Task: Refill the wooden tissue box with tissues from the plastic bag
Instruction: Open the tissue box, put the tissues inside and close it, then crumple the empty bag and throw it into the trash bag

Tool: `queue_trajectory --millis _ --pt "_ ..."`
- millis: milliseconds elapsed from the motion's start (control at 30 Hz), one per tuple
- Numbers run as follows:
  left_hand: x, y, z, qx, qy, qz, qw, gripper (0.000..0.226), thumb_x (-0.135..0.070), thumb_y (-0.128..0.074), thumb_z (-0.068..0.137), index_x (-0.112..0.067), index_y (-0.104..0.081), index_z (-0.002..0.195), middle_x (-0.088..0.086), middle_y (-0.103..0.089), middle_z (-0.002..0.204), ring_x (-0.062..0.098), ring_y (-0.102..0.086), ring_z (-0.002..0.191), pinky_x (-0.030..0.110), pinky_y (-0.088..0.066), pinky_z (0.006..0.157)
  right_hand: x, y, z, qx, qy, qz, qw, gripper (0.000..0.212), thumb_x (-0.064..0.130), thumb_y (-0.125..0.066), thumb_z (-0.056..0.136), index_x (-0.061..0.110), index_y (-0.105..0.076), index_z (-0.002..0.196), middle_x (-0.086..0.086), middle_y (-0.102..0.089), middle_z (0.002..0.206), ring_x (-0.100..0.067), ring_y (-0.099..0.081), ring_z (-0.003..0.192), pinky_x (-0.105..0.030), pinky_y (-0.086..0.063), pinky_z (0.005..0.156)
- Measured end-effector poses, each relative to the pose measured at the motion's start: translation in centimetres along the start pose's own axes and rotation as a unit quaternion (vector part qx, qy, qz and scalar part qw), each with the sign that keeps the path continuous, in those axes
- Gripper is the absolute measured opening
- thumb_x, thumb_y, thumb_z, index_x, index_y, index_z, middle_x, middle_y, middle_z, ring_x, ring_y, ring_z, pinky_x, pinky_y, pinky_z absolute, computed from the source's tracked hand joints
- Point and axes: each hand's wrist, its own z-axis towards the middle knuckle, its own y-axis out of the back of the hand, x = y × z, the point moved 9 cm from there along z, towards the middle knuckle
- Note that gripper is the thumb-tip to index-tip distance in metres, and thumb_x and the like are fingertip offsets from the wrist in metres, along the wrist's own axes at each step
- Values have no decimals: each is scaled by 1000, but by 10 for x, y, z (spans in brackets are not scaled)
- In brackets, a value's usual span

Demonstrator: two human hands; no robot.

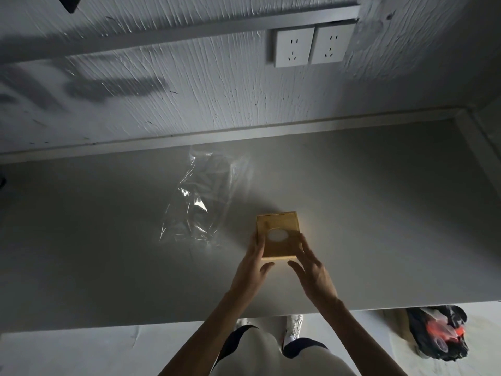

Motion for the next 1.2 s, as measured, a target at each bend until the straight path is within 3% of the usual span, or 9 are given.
queue_trajectory --millis 133,533,633,733,833,900,1000,1100,1200 --pt "1 1 7 -16 7 49 999 68 -12 -58 96 -14 -23 155 14 -18 163 34 -54 129 39 -48 104 -6 2 10 -30 0 -24 999 57 2 -62 94 19 -47 146 -9 -42 155 -34 -63 118 -41 -53 93" --pt "-26 13 75 -39 6 64 997 62 -5 -49 96 -12 -27 154 16 -27 159 42 -58 118 48 -50 98 -13 33 72 -73 -23 -28 997 48 1 -65 91 22 -59 134 -5 -48 150 -33 -65 115 -43 -54 93" --pt "-25 17 84 -22 -14 37 999 63 -7 -55 94 -13 -32 152 15 -40 151 35 -57 122 44 -49 103 -12 37 73 -49 -75 -69 994 50 7 -60 91 33 -55 133 1 -49 150 -30 -65 116 -50 -59 85" --pt "-22 37 88 -14 -21 -18 1000 47 -12 -54 96 -8 -49 142 19 -62 131 34 -64 114 42 -53 96 4 51 79 -82 -106 -109 985 38 15 -61 90 29 -63 125 -4 -54 145 -29 -54 129 -51 -53 95" --pt "-10 83 94 -53 28 -109 992 34 -15 -57 97 -4 -62 129 15 -73 110 24 -72 93 36 -58 84 45 56 103 -146 -72 -35 986 21 18 -56 94 22 -69 111 -3 -70 119 -26 -68 101 -42 -59 78" --pt "4 129 98 -129 29 -118 984 22 -16 -60 95 -5 -70 111 11 -75 92 21 -70 77 32 -56 72 57 36 134 -116 -123 75 983 22 22 -55 96 18 -71 111 -4 -75 100 -24 -72 84 -39 -60 69" --pt "44 204 100 -266 47 -71 960 15 -13 -56 93 -6 -70 89 11 -71 80 27 -64 74 35 -49 69 62 -24 171 -36 -271 296 915 23 14 -58 97 3 -72 111 -5 -72 79 -22 -71 71 -39 -62 68" --pt "114 255 122 -278 131 -33 951 22 -12 -50 91 -1 -69 90 20 -71 89 36 -64 85 39 -48 76 78 -70 199 5 -318 229 920 24 25 -58 92 12 -78 97 -13 -73 84 -39 -70 91 -46 -57 83" --pt "179 267 152 -179 213 -38 960 53 -35 -42 78 4 -67 103 28 -68 104 42 -64 99 43 -50 86 64 -106 212 60 -385 170 905 30 31 -50 97 12 -70 111 -11 -65 112 -29 -60 107 -30 -40 85"
